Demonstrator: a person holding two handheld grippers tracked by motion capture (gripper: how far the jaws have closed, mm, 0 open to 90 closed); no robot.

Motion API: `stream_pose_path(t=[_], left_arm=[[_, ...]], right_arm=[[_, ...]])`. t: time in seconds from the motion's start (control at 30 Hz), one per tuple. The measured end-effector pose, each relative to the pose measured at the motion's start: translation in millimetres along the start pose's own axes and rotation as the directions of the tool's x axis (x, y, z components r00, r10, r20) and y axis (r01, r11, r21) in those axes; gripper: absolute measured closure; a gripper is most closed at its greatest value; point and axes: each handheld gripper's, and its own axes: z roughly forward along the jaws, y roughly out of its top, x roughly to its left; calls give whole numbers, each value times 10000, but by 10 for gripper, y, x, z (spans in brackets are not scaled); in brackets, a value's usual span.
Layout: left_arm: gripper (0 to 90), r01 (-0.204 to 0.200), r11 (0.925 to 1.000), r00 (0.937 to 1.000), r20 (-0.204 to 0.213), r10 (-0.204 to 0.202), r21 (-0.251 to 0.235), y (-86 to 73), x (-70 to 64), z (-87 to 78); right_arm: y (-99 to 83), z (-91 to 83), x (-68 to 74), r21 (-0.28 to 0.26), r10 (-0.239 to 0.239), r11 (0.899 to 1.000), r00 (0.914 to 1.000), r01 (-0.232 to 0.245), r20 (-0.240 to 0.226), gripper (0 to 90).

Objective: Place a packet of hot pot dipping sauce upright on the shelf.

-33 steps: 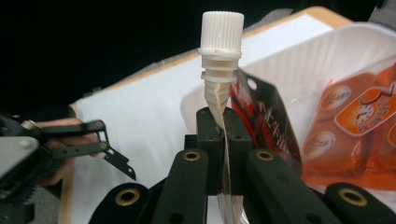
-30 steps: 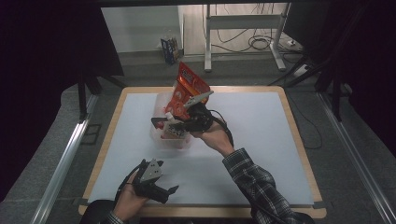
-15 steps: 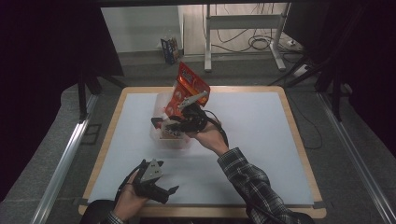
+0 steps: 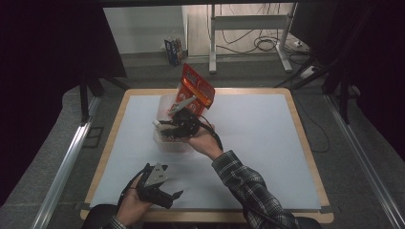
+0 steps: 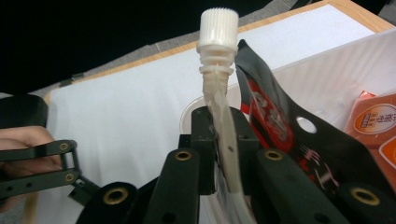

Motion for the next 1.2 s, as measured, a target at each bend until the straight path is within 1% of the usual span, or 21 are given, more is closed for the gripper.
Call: stream_pose_path(t=[0.07, 0.17, 0.2, 0.23, 0.3, 0.33, 0.37, 0.4, 0.43, 0.5, 0.53, 0.57, 0.7, 0.73, 0.77, 0.83, 0.93, 1.0, 1.03, 1.13, 1.2], left_arm=[[1, -2, 10000, 10000, -3, 2, -4, 0, 0, -2], [1, 14, 10000, 10000, 1, -14, -14, -1, 4, -4], [1, 44, 10000, 10000, 19, -44, -14, -2, 5, -3], [1, 44, 10000, 10000, 19, -44, -14, -2, 5, -3], [1, 38, 10000, 10000, 31, -38, 1, -1, 2, -2], [1, 21, 10000, 10000, 40, -21, 11, 1, -2, 1], [1, 21, 10000, 10000, 40, -21, 11, 1, -2, 1], [1, 14, 10000, 10000, 39, -14, 20, 1, -1, 3], [1, 14, 10000, 10000, 39, -14, 20, 1, -1, 3], [1, 44, 10000, 10000, 50, -44, 25, 0, 0, 3], [1, 23, 10000, 10000, 48, -23, 43, 0, 3, -1], [1, 23, 10000, 10000, 48, -23, 43, 0, 3, -1], [1, 2, 10000, 10000, 56, -2, 69, 0, 1, 3], [1, -6, 10000, 10000, 50, 5, 68, 1, 0, 4], [1, -6, 10000, 10000, 50, 5, 68, 1, 0, 4], [1, -1, 10000, 10000, 42, 0, 72, 1, -1, 5], [1, 11, 10000, 10000, 48, -12, 69, 0, 2, 5], [1, 44, 10000, 10000, 68, -44, 49, 0, 4, 3], [1, 44, 10000, 10000, 68, -44, 49, 0, 4, 3], [1, 40, 10000, 10000, 71, -40, 64, 0, 5, 4], [1, 40, 10000, 10000, 74, -41, 67, 0, 4, 6]], right_arm=[[2, 40, 17, 174, -136, 9998, 9997, 133, 195, 800], [-13, 68, 24, 313, -244, 9992, 9994, 236, 263, 777], [-30, 76, 28, 385, -308, 9988, 9988, 293, 392, 737], [-30, 76, 28, 385, -308, 9988, 9988, 293, 392, 737], [-37, 66, 30, 420, -369, 9985, 9977, 345, 570, 695], [-35, 48, 30, 376, -412, 9985, 9970, 388, 653, 654], [-35, 48, 30, 376, -412, 9985, 9970, 388, 653, 654], [-27, 26, 37, 308, -449, 9986, 9964, 428, 720, 594], [-27, 26, 37, 308, -449, 9986, 9964, 428, 720, 594], [-21, 5, 49, 248, -464, 9987, 9960, 446, 764, 538], [-23, -13, 60, 222, -495, 9986, 9958, 479, 776, 482], [-23, -13, 60, 222, -495, 9986, 9958, 479, 776, 482], [-37, -51, 80, 225, -479, 9987, 9959, 463, 771, 395], [-39, -69, 88, 195, -513, 9986, 9954, 498, 807, 351], [-39, -69, 88, 195, -513, 9986, 9954, 498, 807, 351], [-41, -102, 94, 157, -499, 9987, 9951, 487, 851, 294], [-48, -128, 87, 109, -526, 9986, 9949, 518, 865, 261], [-63, -165, 75, 64, -404, 9992, 9952, 400, 893, 220], [-63, -165, 75, 64, -404, 9992, 9952, 400, 893, 220], [-88, -198, 54, 53, -318, 9995, 9965, 315, 773, 191], [-103, -211, 47, 63, -205, 9998, 9982, 202, 555, 169]])
